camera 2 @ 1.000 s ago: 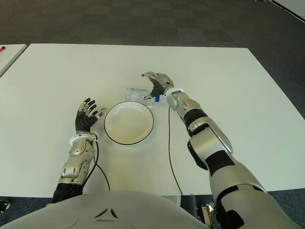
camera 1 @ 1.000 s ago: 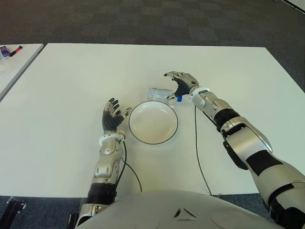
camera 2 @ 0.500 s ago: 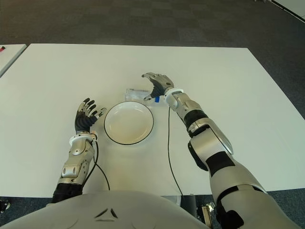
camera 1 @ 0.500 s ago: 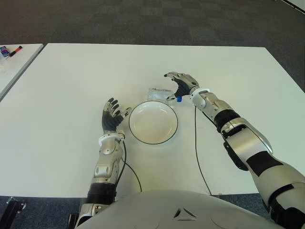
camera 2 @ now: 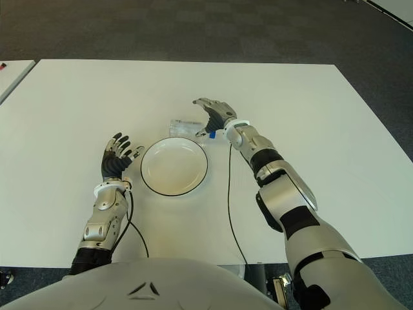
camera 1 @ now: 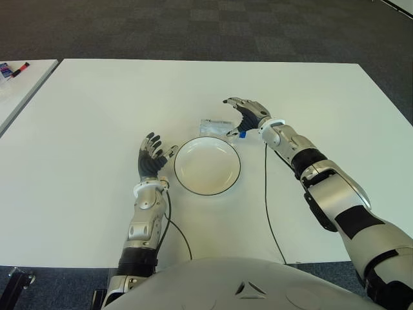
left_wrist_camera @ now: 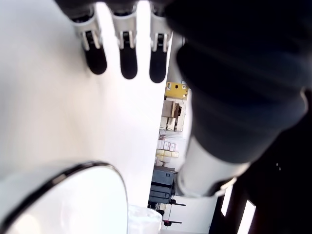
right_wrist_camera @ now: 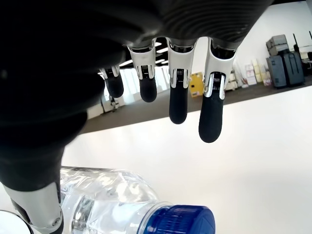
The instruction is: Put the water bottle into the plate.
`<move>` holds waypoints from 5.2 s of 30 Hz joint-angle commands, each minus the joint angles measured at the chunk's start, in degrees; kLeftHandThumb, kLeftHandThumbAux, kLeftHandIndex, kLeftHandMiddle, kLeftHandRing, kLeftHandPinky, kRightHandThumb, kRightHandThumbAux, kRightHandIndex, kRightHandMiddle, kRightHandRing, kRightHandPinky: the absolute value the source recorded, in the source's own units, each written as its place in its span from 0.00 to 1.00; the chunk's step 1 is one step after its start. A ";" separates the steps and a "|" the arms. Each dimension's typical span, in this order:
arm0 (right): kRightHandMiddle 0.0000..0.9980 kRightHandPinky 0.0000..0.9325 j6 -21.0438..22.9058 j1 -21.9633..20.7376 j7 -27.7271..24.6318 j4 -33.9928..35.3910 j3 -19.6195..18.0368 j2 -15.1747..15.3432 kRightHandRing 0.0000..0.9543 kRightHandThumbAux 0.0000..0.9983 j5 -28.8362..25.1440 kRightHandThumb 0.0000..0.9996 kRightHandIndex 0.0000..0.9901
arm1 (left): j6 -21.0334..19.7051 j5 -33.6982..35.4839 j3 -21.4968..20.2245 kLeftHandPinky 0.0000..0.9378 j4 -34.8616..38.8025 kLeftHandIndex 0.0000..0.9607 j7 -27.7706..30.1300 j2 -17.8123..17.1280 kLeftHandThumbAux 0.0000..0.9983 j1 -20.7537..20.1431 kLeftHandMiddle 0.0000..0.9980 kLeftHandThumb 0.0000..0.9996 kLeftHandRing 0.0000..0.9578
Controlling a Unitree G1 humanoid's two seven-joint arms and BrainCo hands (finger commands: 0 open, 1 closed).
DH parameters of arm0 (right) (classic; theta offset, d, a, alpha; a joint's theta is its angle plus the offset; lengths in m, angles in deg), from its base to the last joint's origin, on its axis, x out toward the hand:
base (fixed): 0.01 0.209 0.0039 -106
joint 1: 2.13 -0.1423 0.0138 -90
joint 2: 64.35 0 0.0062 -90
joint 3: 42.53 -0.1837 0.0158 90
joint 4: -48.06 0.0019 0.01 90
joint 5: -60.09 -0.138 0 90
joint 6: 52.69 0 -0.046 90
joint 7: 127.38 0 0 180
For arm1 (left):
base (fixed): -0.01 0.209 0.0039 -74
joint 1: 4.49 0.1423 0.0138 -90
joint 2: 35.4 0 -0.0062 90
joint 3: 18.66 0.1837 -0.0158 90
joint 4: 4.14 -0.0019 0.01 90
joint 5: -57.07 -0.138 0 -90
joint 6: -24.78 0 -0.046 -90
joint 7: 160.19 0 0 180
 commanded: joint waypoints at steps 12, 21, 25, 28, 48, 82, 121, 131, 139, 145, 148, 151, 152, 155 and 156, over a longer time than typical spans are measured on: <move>0.06 0.45 0.90 1.36 -1.61 1.80 -0.27 0.76 0.17 0.73 -0.24 1.00 0.03 | -0.40 -0.58 0.38 0.18 -0.80 0.14 0.55 2.91 0.96 -0.61 0.18 0.05 0.16; 0.06 0.45 0.89 1.43 -2.39 2.26 -0.31 0.92 0.17 0.73 -0.33 1.00 0.02 | -0.56 -0.27 0.23 0.18 -0.71 0.14 0.52 3.09 0.96 -0.62 0.18 0.05 0.16; 0.06 0.45 0.74 1.54 -3.27 2.68 -0.23 1.17 0.17 0.73 -0.30 1.00 0.02 | -0.51 -0.33 0.34 0.18 -0.49 0.14 0.44 3.18 0.97 -0.47 0.18 0.05 0.16; 0.06 0.45 0.37 1.93 -3.71 3.32 -0.18 1.57 0.17 0.73 -0.24 1.00 0.02 | -0.53 -0.27 0.33 0.18 -0.44 0.15 0.44 3.23 0.97 -0.42 0.18 0.05 0.15; 0.10 0.45 1.70 4.96 -8.79 7.94 -1.39 2.87 0.22 0.73 -1.48 1.00 0.05 | -1.29 -0.67 0.98 0.18 0.68 0.14 0.07 3.53 0.96 0.07 0.16 0.05 0.15; 0.06 0.45 0.97 8.98 -7.67 10.14 -2.47 2.36 0.18 0.73 -2.25 1.00 0.08 | -2.79 -0.76 2.06 0.17 2.92 0.14 -1.06 3.90 0.96 1.41 0.16 0.05 0.15; 0.05 0.45 1.39 10.85 -1.51 13.04 -1.04 2.12 0.16 0.73 0.70 1.00 0.09 | -2.08 -0.81 2.19 0.18 2.67 0.13 -0.79 3.66 0.97 1.61 0.17 0.03 0.15; 0.10 0.44 1.02 10.07 -1.73 12.76 -0.52 1.78 0.17 0.73 0.95 1.00 0.10 | -1.95 -1.03 2.15 0.17 2.23 0.13 -1.05 3.76 0.97 1.28 0.16 0.03 0.15; 0.12 0.32 0.71 9.24 -2.00 11.73 -0.09 1.62 0.20 0.62 0.74 0.99 0.11 | -1.80 -1.23 2.23 0.17 2.21 0.14 -1.29 3.89 0.97 1.21 0.17 0.03 0.15; 0.14 0.23 0.17 8.89 -1.74 10.98 0.08 1.57 0.22 0.57 0.71 0.97 0.12 | -1.74 -1.35 2.26 0.18 2.16 0.14 -1.30 3.97 0.97 1.12 0.17 0.03 0.15; 0.15 0.23 -0.80 8.59 -1.56 10.29 0.19 1.57 0.23 0.56 0.67 0.96 0.12 | -1.98 -1.52 2.23 0.18 2.17 0.14 -1.62 4.15 0.97 1.02 0.17 0.03 0.15; 0.16 0.23 -1.21 8.43 -1.44 9.91 0.21 1.54 0.23 0.56 0.69 0.96 0.13 | -2.01 -1.58 2.22 0.17 2.16 0.14 -1.67 4.19 0.97 1.00 0.16 0.03 0.15; 0.17 0.23 -1.30 8.39 -1.42 9.79 0.19 1.53 0.24 0.56 0.70 0.96 0.13 | -2.01 -1.59 2.22 0.17 2.15 0.14 -1.68 4.21 0.97 0.98 0.16 0.03 0.15; 0.18 0.22 -1.84 8.13 -1.18 9.21 0.24 1.49 0.24 0.56 0.79 0.95 0.13 | -1.99 -1.64 2.25 0.17 2.07 0.14 -1.73 4.26 0.97 0.93 0.16 0.03 0.15; 0.18 0.20 -2.09 8.06 -0.97 9.02 0.27 1.50 0.23 0.56 0.85 0.94 0.13 | -1.97 -1.69 2.29 0.17 2.03 0.13 -1.74 4.26 0.97 0.92 0.16 0.03 0.15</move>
